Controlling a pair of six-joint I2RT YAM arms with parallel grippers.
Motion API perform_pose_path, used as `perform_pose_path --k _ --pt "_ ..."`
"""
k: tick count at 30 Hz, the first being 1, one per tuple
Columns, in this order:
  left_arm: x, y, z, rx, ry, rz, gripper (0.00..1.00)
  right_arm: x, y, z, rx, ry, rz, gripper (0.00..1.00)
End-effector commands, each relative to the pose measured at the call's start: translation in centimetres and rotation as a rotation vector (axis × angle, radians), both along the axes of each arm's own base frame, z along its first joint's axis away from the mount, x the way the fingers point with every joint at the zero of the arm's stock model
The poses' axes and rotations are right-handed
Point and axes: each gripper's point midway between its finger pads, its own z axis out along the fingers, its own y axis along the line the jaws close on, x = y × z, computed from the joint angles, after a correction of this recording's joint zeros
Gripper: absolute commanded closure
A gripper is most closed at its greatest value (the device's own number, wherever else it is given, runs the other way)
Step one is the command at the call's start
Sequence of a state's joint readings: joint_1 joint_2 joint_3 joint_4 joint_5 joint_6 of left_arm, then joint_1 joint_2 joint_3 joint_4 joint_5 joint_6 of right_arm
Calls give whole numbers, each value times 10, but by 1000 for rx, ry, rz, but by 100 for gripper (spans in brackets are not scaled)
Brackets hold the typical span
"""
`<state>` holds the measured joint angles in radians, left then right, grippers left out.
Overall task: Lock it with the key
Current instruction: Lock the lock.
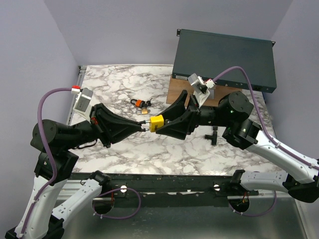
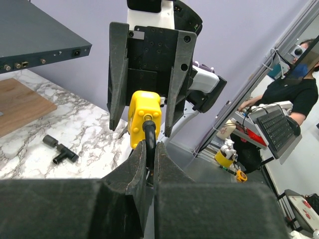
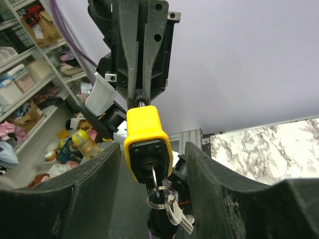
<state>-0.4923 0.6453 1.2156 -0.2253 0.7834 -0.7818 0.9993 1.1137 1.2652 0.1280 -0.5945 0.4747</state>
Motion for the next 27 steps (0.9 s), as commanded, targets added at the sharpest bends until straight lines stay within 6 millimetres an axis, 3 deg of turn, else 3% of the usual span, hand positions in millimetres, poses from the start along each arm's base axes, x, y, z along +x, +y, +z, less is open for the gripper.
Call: perform_pose_path --k 1,13,23,27 --pt "-4 6 25 -70 -69 28 100 -6 -2 3 19 -15 35 44" --pt "1 2 16 -53 -36 21 100 -11 -4 10 48 -5 55 54" --pt "6 -1 7 -35 -21 18 100 -12 -4 6 30 27 60 88" --pt "10 -4 -1 -13 -9 11 100 -15 -2 4 1 56 90 96"
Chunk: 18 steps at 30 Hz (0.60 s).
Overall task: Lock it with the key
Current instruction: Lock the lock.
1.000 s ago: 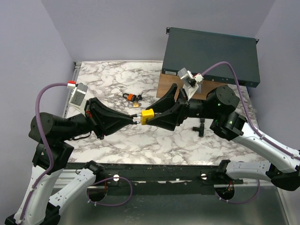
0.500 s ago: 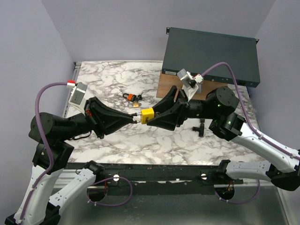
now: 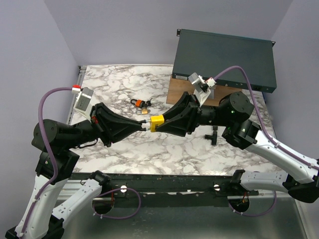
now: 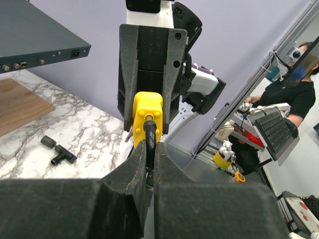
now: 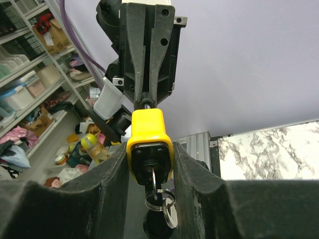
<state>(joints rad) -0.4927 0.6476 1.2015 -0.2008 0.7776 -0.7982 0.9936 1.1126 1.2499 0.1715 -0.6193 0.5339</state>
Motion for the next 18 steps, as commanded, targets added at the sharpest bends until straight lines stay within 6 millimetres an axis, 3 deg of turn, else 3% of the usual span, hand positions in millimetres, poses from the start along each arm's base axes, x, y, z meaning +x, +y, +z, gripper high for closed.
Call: perform_pose_path --k 1,18 --pt "8 -3 -2 3 -16 11 100 -12 0 1 -21 29 73 98" --pt "26 -17 -31 70 46 24 100 -7 15 -10 -78 122 80 99"
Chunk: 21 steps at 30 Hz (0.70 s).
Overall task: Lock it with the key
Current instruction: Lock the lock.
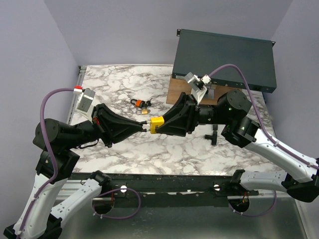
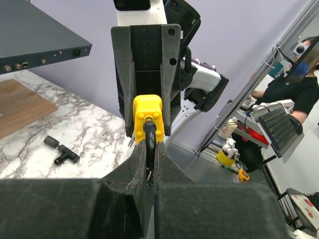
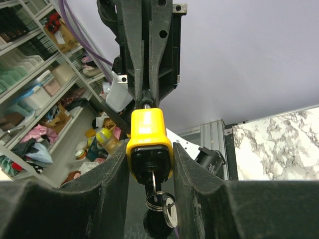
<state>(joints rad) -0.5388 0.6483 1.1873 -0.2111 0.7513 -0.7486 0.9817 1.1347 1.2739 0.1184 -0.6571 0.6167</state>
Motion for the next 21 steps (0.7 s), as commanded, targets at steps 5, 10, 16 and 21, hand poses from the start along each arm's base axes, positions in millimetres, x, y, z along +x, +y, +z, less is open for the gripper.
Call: perform_pose_path --k 5,10,16,21 --pt "28 -17 -32 64 93 27 100 10 21 -11 -68 49 -41 99" --pt "28 -21 -51 112 137 18 100 24 20 -10 -70 61 -133 99" --pt "21 -21 -71 158 175 3 100 31 11 -2 -41 45 -199 99" --pt "16 -20 -85 188 193 -5 100 30 12 -2 -45 44 -190 99"
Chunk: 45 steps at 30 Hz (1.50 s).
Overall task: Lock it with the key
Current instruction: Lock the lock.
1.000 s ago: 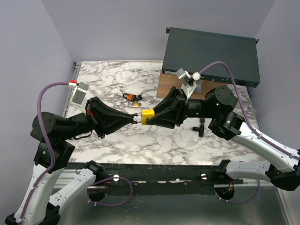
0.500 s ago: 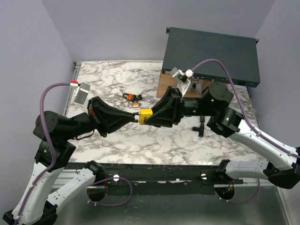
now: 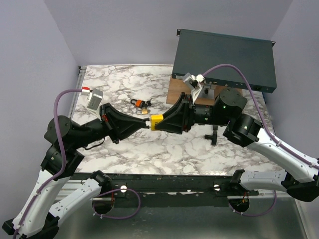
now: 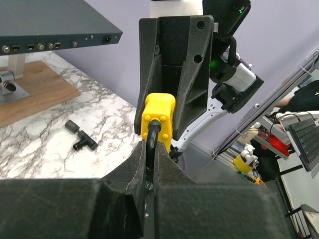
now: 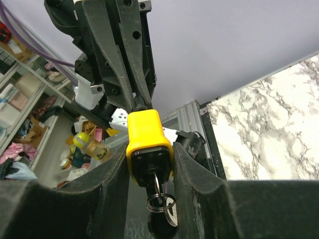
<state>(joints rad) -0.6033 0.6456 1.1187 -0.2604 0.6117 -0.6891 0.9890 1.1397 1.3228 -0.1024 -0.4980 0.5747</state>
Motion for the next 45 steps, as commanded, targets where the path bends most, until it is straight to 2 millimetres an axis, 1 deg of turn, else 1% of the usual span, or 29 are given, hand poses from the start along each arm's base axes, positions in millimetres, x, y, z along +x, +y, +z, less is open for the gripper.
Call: perform_pose_path --k 1,2,3,8,12,14,26,34,45 --pt "-9 -11 -53 131 140 -90 100 5 11 20 79 -42 -34 99" --pt "-9 -11 -53 129 139 -91 100 5 12 19 76 -40 -30 99" --pt "-10 -11 -51 123 137 -92 100 4 13 11 51 -26 -26 99" --pt "-16 -13 -43 91 136 -128 100 5 15 3 35 -17 -23 99" --pt "-19 -16 -40 78 141 -152 100 7 18 -3 18 -12 -28 99" --pt "-19 -19 -42 84 151 -161 100 9 20 -4 12 -12 -37 99" --pt "-20 -32 -45 84 174 -183 100 10 27 -7 8 -4 -22 99" --pt "-18 -37 -44 75 185 -186 100 9 30 -11 -1 -1 -23 99" --pt "-20 -45 -52 81 223 -192 100 11 38 -14 -15 -1 -24 99"
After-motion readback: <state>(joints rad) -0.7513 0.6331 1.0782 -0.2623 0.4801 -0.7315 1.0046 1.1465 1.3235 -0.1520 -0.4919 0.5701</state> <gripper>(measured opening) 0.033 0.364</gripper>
